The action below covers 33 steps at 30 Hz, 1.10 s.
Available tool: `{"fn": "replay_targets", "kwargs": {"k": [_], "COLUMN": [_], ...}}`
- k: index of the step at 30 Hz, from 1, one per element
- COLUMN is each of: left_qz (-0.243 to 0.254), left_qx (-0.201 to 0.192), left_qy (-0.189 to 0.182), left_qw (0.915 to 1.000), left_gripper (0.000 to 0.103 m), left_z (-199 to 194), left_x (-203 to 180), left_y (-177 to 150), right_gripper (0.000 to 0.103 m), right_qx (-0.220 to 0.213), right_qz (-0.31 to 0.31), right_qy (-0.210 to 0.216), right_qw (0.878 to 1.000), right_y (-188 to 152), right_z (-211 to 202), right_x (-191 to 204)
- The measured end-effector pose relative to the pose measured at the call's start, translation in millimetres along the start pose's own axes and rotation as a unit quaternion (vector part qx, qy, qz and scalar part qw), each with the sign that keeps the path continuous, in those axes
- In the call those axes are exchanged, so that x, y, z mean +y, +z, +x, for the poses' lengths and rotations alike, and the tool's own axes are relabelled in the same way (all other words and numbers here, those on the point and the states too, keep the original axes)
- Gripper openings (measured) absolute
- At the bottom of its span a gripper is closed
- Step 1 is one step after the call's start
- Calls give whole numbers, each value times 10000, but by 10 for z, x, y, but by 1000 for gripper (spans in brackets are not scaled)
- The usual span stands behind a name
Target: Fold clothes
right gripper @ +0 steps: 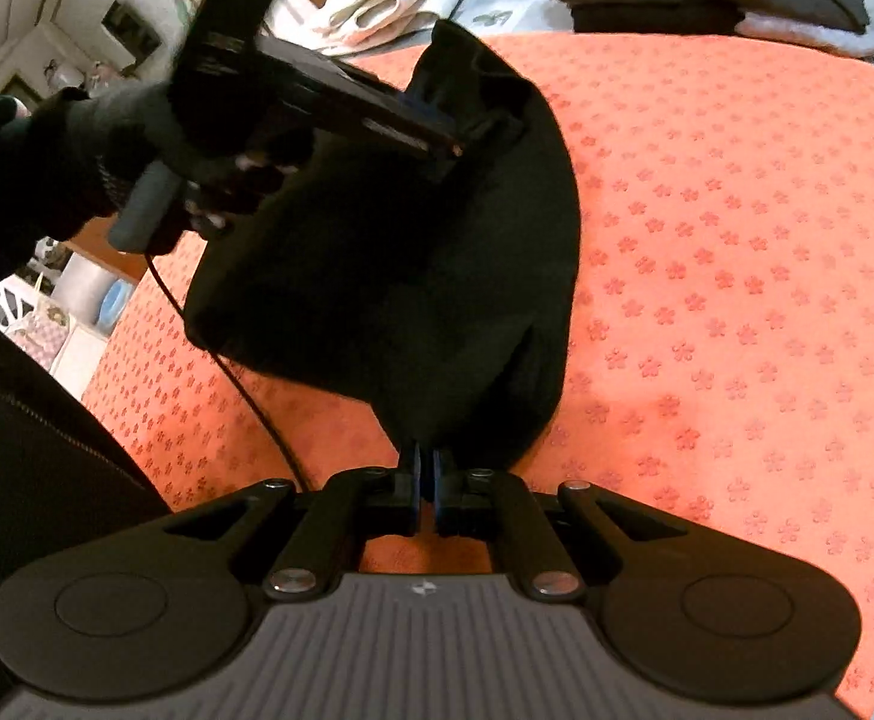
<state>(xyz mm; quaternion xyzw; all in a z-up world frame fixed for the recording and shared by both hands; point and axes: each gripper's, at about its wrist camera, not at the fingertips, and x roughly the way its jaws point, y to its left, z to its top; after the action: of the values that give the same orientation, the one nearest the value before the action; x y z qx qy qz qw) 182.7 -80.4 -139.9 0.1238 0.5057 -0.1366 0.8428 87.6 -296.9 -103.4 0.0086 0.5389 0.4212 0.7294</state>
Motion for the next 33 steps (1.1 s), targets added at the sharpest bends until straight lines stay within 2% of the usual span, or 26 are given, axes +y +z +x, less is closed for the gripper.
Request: {"fn": "replay_targets", "kwargs": {"k": [5,7,11,14,16,20,24,26,30,33], "left_qz": [-166,-70,-169,-624,-1088,-1771,-2255,-2368,-2592,-2653], "left_qx": [93,3,-293,-580,-773,-1330,-1974,-2355,-3052,-3284], "left_qy": [359,440,640,767,878,1219,1463,1623,1981,2166], "left_qw": [9992,9990,9974,9934,9872,9675,9427,9285,8947,8802], "left_gripper": [35,9,8,8,8,8,8,8,8,8], "left_z": [89,64,-146,-463,-722,-1324,-1958,-2286,-2941,-3252], "left_x": [86,98,214,452,682,1127,1471,1574,1678,1721], "left_y": [-63,-121,-165,-134,-93,-44,-66,-95,-202,-295], "right_gripper": [4,4,4,4,4,4,3,3,3,3], "right_qx": [-54,-98,-244,-463,-636,-1240,-2039,-2444,-3083,-3326], "right_qz": [20,23,-9,-17,-28,-51,-58,-77,-52,23], "right_qy": [-108,-183,-390,-595,-743,-1128,-1511,-1723,-1997,-2106], "right_qw": [9999,9998,9989,9972,9952,9858,9672,9542,9301,9192], "right_y": [15,27,72,131,177,329,507,594,694,726], "right_z": [17,17,-19,-130,-224,-596,-1118,-1389,-1881,-2127], "right_x": [-19,-19,-18,-32,-43,-85,-104,-101,-132,-197]}}
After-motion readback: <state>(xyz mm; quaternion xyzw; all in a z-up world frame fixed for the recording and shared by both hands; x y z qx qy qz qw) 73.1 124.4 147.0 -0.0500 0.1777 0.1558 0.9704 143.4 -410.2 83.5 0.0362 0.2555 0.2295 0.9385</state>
